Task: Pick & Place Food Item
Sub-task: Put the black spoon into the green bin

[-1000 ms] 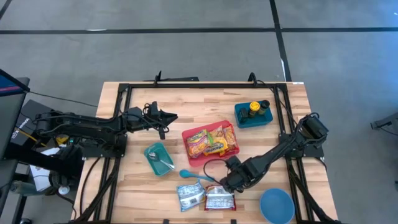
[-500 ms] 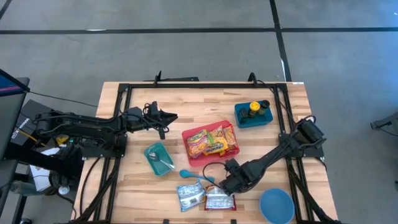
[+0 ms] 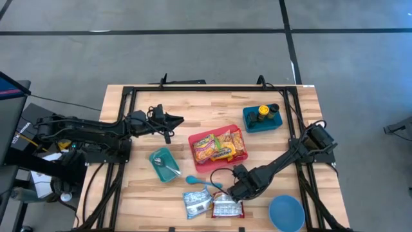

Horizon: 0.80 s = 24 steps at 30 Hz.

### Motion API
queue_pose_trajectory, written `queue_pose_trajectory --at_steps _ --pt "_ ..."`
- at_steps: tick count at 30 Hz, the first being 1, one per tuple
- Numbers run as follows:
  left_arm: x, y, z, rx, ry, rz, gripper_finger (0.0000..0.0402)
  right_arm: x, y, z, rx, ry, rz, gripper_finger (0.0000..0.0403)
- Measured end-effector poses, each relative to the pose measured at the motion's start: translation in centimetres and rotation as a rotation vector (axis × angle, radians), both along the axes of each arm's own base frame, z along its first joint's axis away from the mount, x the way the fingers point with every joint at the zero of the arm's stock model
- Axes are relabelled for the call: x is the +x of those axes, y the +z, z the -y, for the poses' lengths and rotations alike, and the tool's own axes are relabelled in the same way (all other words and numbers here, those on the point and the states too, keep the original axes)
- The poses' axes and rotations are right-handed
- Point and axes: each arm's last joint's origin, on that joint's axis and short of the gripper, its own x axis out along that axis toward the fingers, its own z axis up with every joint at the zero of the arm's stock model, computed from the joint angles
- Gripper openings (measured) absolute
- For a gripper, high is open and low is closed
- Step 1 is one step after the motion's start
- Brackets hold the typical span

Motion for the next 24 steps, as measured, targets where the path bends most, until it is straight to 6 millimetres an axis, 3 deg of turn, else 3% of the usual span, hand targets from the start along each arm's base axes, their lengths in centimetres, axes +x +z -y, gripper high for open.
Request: queue_pose_trajectory --at_steps 9,24 --pt "-0.01 -0.01 -0.01 0.000 0.003 -0.001 0.0044 -0.03 0.00 0.02 -0.002 0.000 -0.003 0.0091" --pt "-0.01 -0.03 -0.01 0.000 0.001 -0.001 0.0044 -0.12 -0.02 0.04 -0.014 0.020 -0.006 0.0007"
